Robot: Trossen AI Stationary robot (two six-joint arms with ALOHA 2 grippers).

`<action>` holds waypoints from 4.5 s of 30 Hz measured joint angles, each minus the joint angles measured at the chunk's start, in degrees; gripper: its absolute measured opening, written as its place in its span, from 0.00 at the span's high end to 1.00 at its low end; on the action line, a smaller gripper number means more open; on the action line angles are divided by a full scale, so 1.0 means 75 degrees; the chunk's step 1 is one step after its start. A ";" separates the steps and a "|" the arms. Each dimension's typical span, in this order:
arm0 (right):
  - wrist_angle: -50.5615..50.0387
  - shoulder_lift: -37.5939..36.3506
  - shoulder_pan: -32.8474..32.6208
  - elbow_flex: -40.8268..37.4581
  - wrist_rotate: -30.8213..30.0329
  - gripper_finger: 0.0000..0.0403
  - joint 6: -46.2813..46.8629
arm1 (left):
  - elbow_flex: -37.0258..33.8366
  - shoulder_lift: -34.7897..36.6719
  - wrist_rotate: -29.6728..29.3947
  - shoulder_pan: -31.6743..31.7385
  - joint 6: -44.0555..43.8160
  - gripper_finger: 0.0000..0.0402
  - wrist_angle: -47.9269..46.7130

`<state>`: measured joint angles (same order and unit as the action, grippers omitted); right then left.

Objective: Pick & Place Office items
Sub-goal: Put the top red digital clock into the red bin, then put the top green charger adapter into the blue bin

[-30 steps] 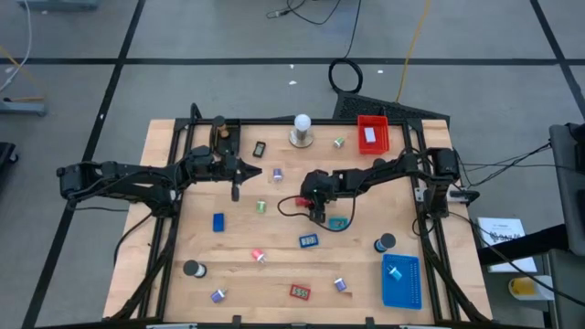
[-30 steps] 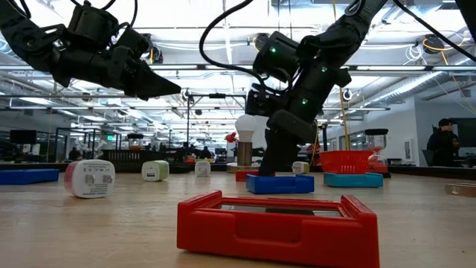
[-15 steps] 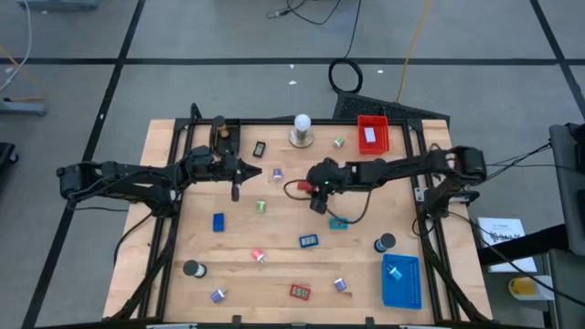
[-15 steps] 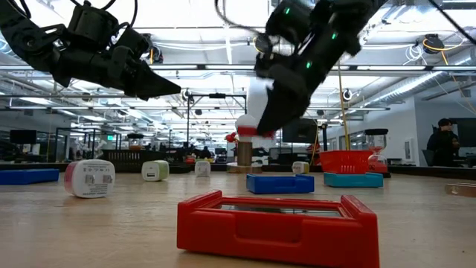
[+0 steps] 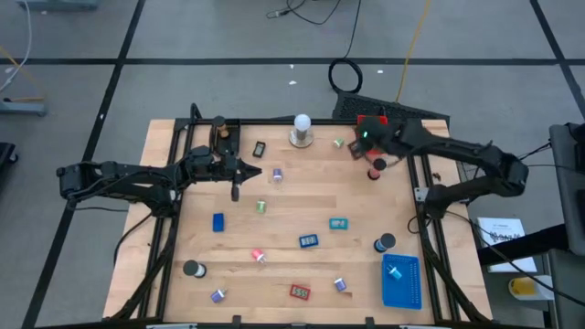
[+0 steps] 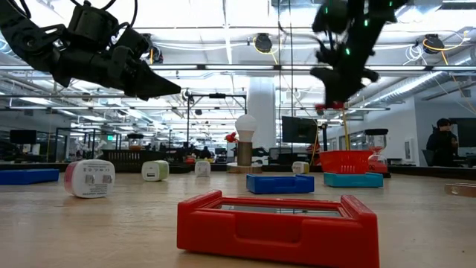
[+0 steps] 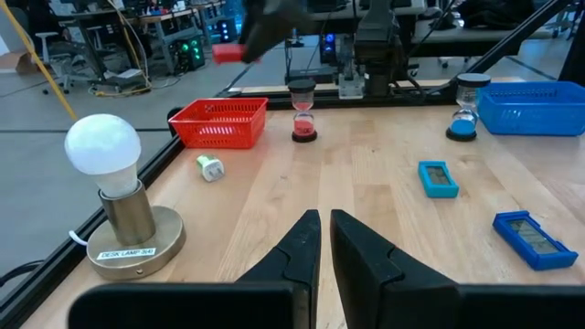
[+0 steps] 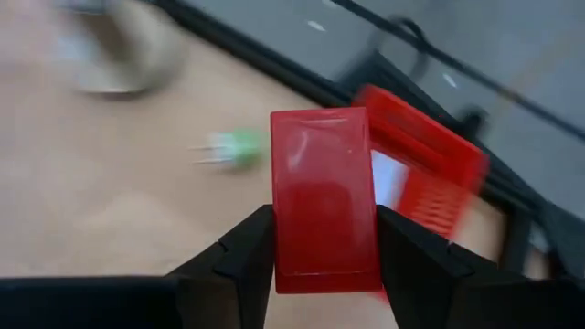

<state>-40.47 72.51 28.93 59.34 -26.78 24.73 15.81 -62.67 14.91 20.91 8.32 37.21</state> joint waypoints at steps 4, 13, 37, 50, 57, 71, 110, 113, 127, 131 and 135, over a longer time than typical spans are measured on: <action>0.0296 0.0253 0.1384 -0.0335 0.0327 0.59 -0.0395 | 0.0000 0.0002 0.0001 0.0000 0.0000 0.91 0.0000; 0.1490 0.1184 0.2690 -0.0627 0.1020 0.60 -0.0745 | 0.0000 0.0001 0.0001 0.0000 0.0000 0.91 0.0003; 0.1728 0.2052 0.3391 -0.0627 0.1402 0.60 -0.0528 | 0.0000 0.0002 0.0001 0.0000 0.0000 0.91 0.0003; 0.1868 0.2081 0.3327 -0.0840 0.1388 0.58 -0.0515 | 0.0000 0.0000 -0.0001 0.0000 0.0000 0.91 0.0003; 0.2484 0.2081 0.3327 -0.1154 0.1389 0.56 -0.0599 | 0.0000 0.0000 0.0001 0.0000 0.0000 0.91 0.0003; 0.2531 0.1494 0.3265 -0.1120 0.1382 0.41 -0.1178 | 0.0000 -0.0001 -0.0001 0.0000 0.0000 0.91 0.0003; 0.9669 -0.1894 -0.1653 -0.4739 0.4392 1.00 -0.3587 | 0.0000 0.0000 -0.0001 0.0000 0.0004 0.91 0.0003; 0.9998 -0.1993 -0.1885 -0.4966 0.4384 1.00 -0.3414 | 0.0000 0.0001 0.0000 0.0000 0.0029 0.91 0.0003; 1.1228 -0.1986 -0.1974 -0.5699 0.4324 1.00 -0.3185 | 0.0000 0.0002 0.0001 0.0000 -0.0338 0.91 0.0103; 1.1492 -0.1990 -0.1974 -0.5905 0.4333 0.99 -0.3186 | 0.0000 -0.0001 0.0001 0.0000 -0.0410 0.91 0.0305; 1.1494 -0.1988 -0.1974 -0.6097 0.4338 0.99 -0.3188 | 0.0003 0.0005 0.0001 -0.0003 -0.1195 0.91 0.0585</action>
<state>45.74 57.60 14.13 13.61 5.76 0.82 15.84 -62.63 14.92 20.89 -0.64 41.60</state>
